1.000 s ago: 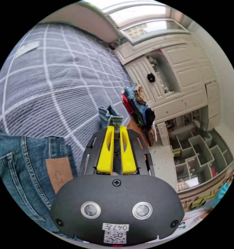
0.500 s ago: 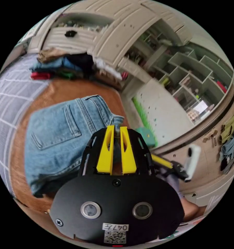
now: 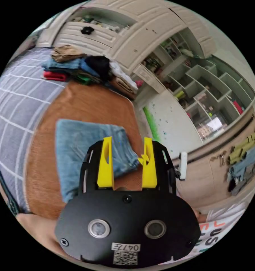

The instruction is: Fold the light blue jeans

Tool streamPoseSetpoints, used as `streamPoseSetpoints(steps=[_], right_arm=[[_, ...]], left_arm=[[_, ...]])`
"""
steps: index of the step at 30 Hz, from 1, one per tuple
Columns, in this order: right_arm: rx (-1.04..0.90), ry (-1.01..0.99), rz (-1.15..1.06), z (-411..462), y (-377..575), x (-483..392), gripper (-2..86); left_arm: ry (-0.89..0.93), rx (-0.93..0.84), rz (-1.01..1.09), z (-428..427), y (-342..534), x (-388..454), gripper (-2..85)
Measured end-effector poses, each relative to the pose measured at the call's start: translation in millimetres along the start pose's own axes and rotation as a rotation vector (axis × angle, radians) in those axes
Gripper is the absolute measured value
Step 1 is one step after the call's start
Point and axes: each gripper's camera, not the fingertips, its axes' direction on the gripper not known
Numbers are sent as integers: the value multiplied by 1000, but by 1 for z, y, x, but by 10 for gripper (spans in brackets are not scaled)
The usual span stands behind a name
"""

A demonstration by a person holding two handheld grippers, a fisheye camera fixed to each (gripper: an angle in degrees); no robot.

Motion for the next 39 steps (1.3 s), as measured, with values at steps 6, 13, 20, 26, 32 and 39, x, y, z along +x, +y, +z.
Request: streamPoseSetpoints(steps=[6, 13, 20, 26, 32, 39], right_arm=[[-129, -30, -2, 19, -21, -3, 9], [53, 68, -145, -44, -37, -41, -1], [-59, -44, 92, 3, -4, 25, 52], [-82, -217, 246, 34, -18, 58, 174], [-130, -237, 219, 54, -20, 26, 46], [-135, -68, 34, 31, -27, -45, 18]], left_arm=[[-283, -63, -96, -18, -47, -131, 177], [-93, -89, -309, 1, -20, -234, 179], [-122, -284, -260, 46, 2, -264, 182], [53, -406, -356, 81, 48, -327, 163], [48, -421, -242, 72, 87, -341, 61], [104, -277, -121, -5, 137, -331, 17]])
